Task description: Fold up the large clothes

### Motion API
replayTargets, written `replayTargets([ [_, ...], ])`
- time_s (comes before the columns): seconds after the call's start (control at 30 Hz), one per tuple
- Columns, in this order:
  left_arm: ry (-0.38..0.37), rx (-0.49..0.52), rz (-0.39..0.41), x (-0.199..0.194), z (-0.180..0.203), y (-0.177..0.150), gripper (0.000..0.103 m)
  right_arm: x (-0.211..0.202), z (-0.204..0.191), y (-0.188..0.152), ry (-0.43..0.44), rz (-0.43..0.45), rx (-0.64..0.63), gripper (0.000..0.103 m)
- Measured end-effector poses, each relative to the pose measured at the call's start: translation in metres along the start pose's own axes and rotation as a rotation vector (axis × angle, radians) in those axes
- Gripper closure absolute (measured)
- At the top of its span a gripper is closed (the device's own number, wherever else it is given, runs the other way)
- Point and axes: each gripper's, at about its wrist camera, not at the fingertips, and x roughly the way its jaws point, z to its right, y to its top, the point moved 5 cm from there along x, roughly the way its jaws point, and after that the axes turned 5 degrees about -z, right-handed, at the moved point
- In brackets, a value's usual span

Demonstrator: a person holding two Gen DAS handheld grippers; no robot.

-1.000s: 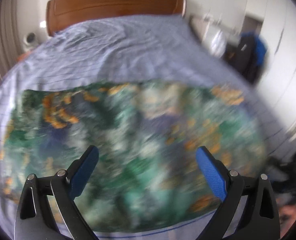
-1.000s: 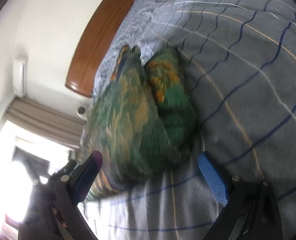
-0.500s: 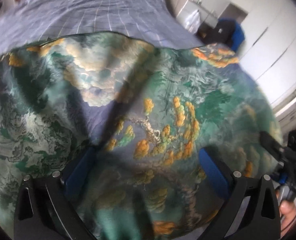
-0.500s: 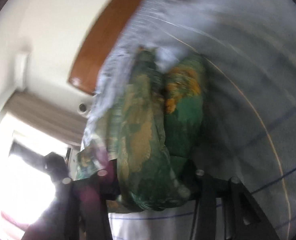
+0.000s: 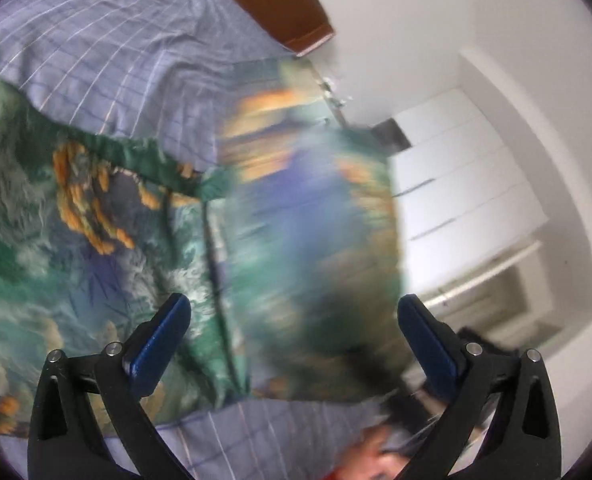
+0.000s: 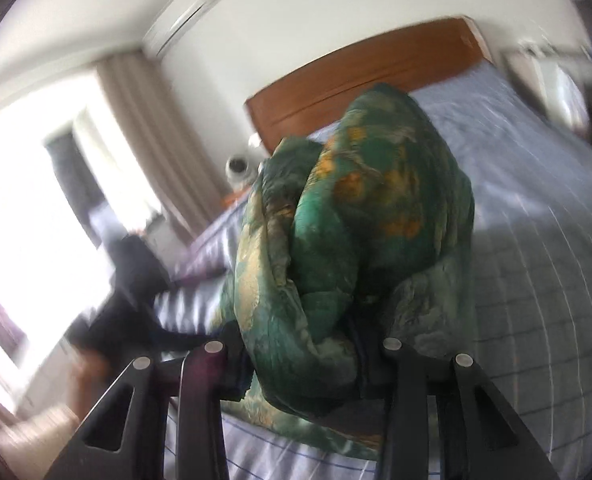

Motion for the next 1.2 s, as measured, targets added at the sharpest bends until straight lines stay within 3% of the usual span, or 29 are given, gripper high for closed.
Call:
replayTargets([
  [0.03,0.005,0.010,-0.018,0.001,0.000,0.001,0.001,0.008,-0.016,-0.008,-0.013,-0.016,-0.058,0.064],
  [0.2,0.173,0.050,-0.115,0.017,-0.004,0.004,0.001,0.030,-0.069,-0.052,-0.070,-0.091,-0.340,0.065],
  [0.37,0.408,0.077,-0.172,0.043,-0.010,0.000,0.001,0.041,-0.096,-0.079,-0.142,-0.101,-0.562,0.065],
  [0.4,0.447,0.060,-0.174,0.047,-0.014,0.001,0.006,0.041,-0.099,-0.083,-0.136,-0.098,-0.586,0.065],
  [0.43,0.478,0.039,-0.172,0.050,-0.019,0.002,0.032,0.040,-0.103,-0.086,-0.118,-0.093,-0.609,0.067],
  [0.5,0.467,0.010,-0.184,0.051,-0.023,0.004,0.062,0.036,-0.109,-0.089,-0.087,-0.092,-0.629,0.068],
  [0.53,0.453,0.010,-0.183,0.048,-0.021,0.005,0.069,0.034,-0.110,-0.091,-0.091,-0.087,-0.630,0.068],
  [0.6,0.467,0.037,-0.171,0.037,-0.017,0.008,0.071,0.025,-0.106,-0.089,-0.081,-0.061,-0.596,0.064],
  [0.67,0.481,0.070,-0.153,0.015,-0.016,0.008,0.071,0.010,-0.103,-0.085,0.000,-0.045,-0.510,0.045],
  [0.77,0.499,0.050,-0.127,-0.018,-0.037,0.014,0.071,-0.027,-0.085,-0.067,0.098,0.016,-0.358,0.030],
  [0.83,0.532,0.019,-0.107,-0.040,-0.060,0.016,0.071,-0.042,-0.061,-0.051,0.056,0.062,-0.293,0.030],
  [0.97,0.566,-0.043,-0.107,-0.059,-0.098,0.007,0.069,-0.024,-0.021,-0.028,-0.060,0.026,-0.246,0.030],
  [1.07,0.547,-0.081,-0.094,-0.059,-0.117,-0.004,0.064,0.010,-0.012,-0.022,-0.064,-0.052,-0.224,0.030],
  [1.2,0.583,-0.069,-0.095,-0.062,-0.136,-0.015,0.059,0.073,-0.009,-0.034,-0.012,-0.189,-0.263,0.030],
])
